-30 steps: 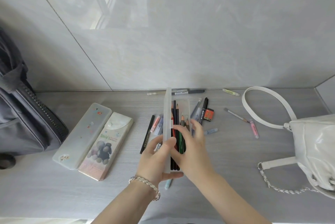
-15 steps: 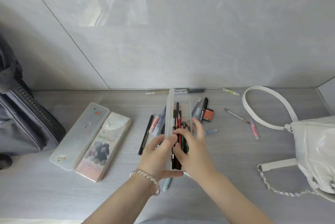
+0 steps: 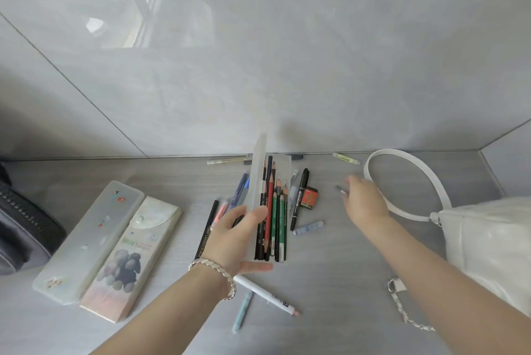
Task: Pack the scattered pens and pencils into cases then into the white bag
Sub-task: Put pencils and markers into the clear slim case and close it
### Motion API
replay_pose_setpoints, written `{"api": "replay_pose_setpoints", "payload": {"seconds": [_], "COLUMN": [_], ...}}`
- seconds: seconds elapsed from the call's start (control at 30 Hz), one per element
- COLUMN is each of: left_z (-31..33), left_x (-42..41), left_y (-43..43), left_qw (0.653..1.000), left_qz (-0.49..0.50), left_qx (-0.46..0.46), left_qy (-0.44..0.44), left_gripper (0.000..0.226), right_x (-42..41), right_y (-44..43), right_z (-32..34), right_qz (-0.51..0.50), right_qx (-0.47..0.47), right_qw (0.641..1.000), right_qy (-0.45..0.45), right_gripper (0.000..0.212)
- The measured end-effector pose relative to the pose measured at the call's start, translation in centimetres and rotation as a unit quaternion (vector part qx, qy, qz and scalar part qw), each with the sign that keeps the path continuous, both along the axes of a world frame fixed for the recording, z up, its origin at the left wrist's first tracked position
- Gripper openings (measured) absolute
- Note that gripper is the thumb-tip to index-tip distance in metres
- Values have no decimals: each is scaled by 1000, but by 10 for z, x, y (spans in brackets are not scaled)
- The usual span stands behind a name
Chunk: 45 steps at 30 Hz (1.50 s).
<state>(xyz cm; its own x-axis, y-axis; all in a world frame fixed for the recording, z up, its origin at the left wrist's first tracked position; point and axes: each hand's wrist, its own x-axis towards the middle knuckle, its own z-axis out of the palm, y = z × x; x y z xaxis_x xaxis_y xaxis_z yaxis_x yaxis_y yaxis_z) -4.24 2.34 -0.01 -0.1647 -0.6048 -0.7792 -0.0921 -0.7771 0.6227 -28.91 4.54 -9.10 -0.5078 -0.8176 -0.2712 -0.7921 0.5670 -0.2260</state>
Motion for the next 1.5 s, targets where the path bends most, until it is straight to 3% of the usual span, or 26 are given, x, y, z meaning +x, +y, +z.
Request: {"api": "replay_pose_setpoints", "payload": {"seconds": [0.1,0.17,0.23,0.3,0.4,0.5,0.67,0.77,0.83,0.87,0.93,0.97,1.0,1.03,1.07,1.1,1.13,1.2,1.27,1.33,1.4,1.5], "left_z": [2,1,-2,-5,-5,-5,4,8,14,18,22,23,20,18,15,12,8,2,-6,-12,-15,-19], "left_x": [1,7,17,27,39,48,58,65,66,67,70,71,73,74,74,74,74,71,68,65,63,62], "left_y": [-2,-3,-2,-2,2,5,13,20,24,26,28,29,30,30,31,33,36,44,52,60,65,66], "left_qw": [1000,1000,1000,1000,999,1000,999,997,997,997,999,999,1000,1000,999,997,988,932,821,730,689,666], "left_qz": [7,11,17,19,25,20,-1,17,26,30,29,20,13,-2,-22,-54,-100,-224,-342,-395,-429,-447], "left_qx": [5,12,16,15,25,22,16,43,41,29,8,3,-4,-11,-22,-36,-65,-159,-253,-302,-307,-305], "left_qy": [-2,-7,-13,-17,-13,3,41,67,68,58,41,36,27,14,-11,-44,-96,-235,-380,-468,-497,-513], "left_gripper": [23,20,35,46,30,20,23,29,25,17,7,11,20,30,39,46,54,69,86,96,96,98], "right_x": [-7,-1,10,30,75,122,164,173,180,183,188,190,190,190,189,188,188,193,201,205,208,210], "right_y": [-7,-7,-4,2,11,22,37,43,51,54,55,53,50,48,46,46,46,49,53,56,58,59], "right_z": [-6,-4,1,8,37,48,34,34,35,39,46,50,56,57,56,57,60,62,64,63,62,61], "right_qz": [67,76,70,102,258,366,449,438,406,354,142,6,-120,-210,-264,-287,-284,-243,-212,-225,-244,-241], "right_qx": [101,113,52,-108,-299,-321,-313,-313,-316,-323,-315,-281,-222,-158,-113,-93,-87,-91,-104,-121,-126,-142], "right_qw": [990,987,994,989,916,866,835,843,855,866,882,863,811,729,647,598,586,637,715,742,732,733], "right_qy": [73,84,62,-1,-63,-113,-42,-17,-71,-142,-322,-421,-528,-632,-707,-743,-754,-726,-658,-620,-623,-620], "right_gripper": [25,26,24,19,22,29,32,36,39,40,38,33,30,27,30,35,36,27,19,23,23,24]}}
